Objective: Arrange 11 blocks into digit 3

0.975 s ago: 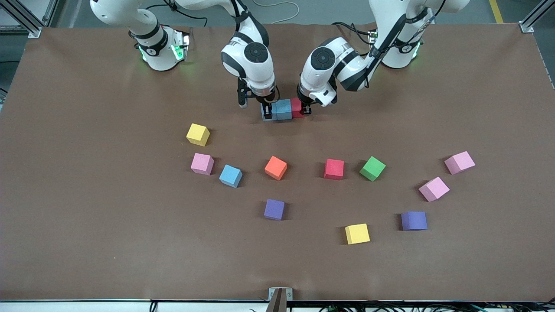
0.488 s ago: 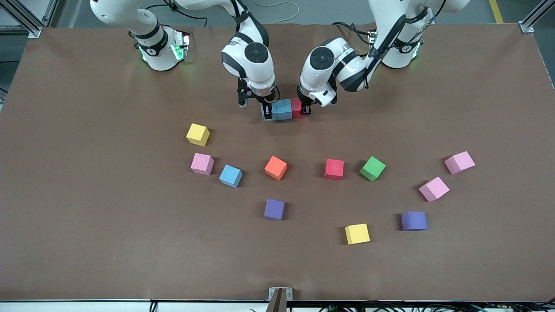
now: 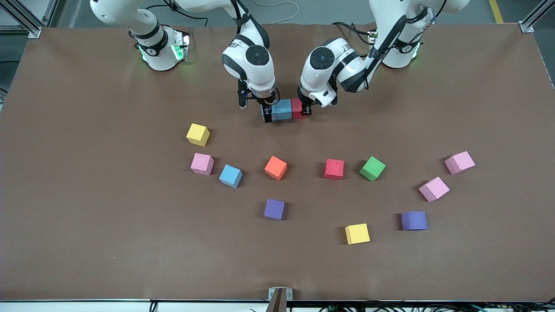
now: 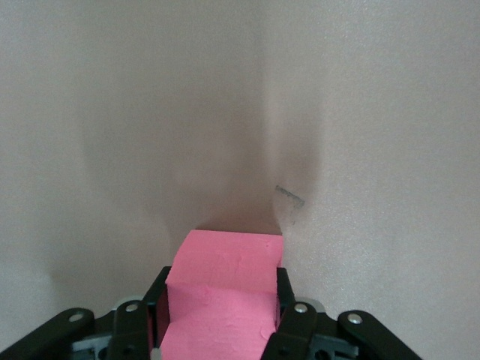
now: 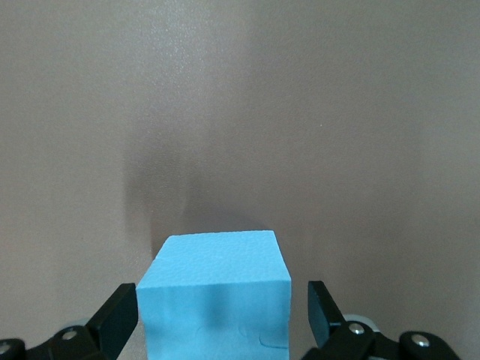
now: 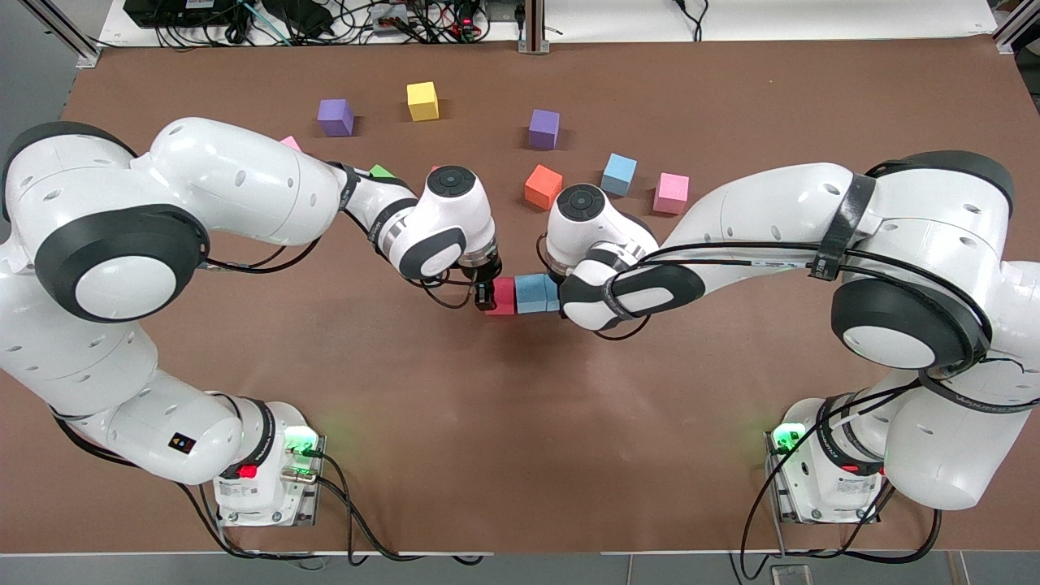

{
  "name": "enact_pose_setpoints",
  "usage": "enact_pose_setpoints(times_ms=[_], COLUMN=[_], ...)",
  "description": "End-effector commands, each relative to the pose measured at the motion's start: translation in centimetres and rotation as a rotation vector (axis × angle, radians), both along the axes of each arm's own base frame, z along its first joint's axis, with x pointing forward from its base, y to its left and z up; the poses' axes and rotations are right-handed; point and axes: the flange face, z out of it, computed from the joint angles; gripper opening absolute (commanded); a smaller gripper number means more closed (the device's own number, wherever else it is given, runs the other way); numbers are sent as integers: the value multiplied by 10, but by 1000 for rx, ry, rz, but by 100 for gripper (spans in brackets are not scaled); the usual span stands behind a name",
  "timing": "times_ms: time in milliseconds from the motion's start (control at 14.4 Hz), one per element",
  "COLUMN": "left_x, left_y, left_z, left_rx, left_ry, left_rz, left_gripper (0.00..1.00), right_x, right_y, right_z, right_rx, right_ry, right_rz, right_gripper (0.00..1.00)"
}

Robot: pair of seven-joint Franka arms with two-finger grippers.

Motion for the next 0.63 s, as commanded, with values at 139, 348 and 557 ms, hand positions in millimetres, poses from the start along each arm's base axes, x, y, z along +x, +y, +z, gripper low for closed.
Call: enact_pose_setpoints(times_ms=[139,348,557], left_x=[3,1,5], left_y=[-1,-2,-8], left_z=[-3,-4,-4], left_rx=[11,10,0], left_ry=[-1,2,2], left_rz=[-27,-29,-27], left_gripper=[27,27,27], right_x=[2,1,7], right_y=[1,2,4], right_z=[17,38,61], right_rx=[-14,-30,-45], right_ry=[7,24,39], right_rz=[7,30,41], right_gripper=[100,100,100])
